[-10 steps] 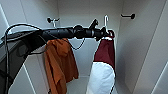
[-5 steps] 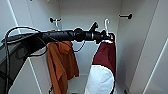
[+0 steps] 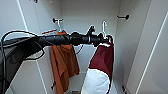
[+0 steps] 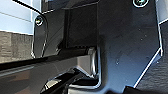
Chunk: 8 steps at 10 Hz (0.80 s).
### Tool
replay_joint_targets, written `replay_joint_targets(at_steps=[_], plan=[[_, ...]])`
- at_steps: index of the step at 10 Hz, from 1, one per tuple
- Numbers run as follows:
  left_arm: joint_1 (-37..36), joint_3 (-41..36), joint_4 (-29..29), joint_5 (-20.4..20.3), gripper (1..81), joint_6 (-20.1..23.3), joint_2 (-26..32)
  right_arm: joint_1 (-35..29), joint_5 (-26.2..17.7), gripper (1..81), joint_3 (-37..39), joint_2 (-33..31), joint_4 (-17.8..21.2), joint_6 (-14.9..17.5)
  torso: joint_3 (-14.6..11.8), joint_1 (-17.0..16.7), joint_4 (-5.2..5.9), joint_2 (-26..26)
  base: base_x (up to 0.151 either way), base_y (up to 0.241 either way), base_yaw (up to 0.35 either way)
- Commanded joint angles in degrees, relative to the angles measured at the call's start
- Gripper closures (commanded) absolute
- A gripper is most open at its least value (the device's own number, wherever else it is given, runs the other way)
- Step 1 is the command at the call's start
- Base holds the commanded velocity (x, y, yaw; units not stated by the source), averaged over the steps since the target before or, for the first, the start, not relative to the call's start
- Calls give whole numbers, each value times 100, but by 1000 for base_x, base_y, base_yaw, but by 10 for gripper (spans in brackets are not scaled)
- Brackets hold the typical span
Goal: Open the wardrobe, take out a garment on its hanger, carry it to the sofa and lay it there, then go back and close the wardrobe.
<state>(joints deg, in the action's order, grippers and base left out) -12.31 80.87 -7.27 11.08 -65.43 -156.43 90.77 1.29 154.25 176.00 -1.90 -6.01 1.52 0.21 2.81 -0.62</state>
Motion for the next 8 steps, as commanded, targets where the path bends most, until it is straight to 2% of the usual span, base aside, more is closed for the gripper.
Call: replay_joint_targets(at_steps=[1, 2, 4, 6, 8], plan=[[-1023, -115, -178, -721, 811, 39, 181, -212, -349, 10, -89, 87, -21, 30, 0, 0, 0, 0, -102, 0, 0], [-961, -168, -179, -730, 811, 47, 199, -221, -341, 10, -89, 87, -21, 30, 0, 0, 0, -2, -102, 0, 0], [-812, -282, -179, -1011, 811, 56, 252, -213, -349, 10, -80, 87, -21, 30, 0, 2, 0, 0, -111, 0, 0], [-715, -274, -170, -1055, 811, 48, 165, -230, -349, 10, -89, 88, -21, 30, -2, -7, 0, -2, -115, 0, 0], [-636, -247, -170, -1266, 811, 39, 24, -221, -349, 10, -89, 88, -21, 30, 0, -5, 0, -2, -116, 0, 0]])
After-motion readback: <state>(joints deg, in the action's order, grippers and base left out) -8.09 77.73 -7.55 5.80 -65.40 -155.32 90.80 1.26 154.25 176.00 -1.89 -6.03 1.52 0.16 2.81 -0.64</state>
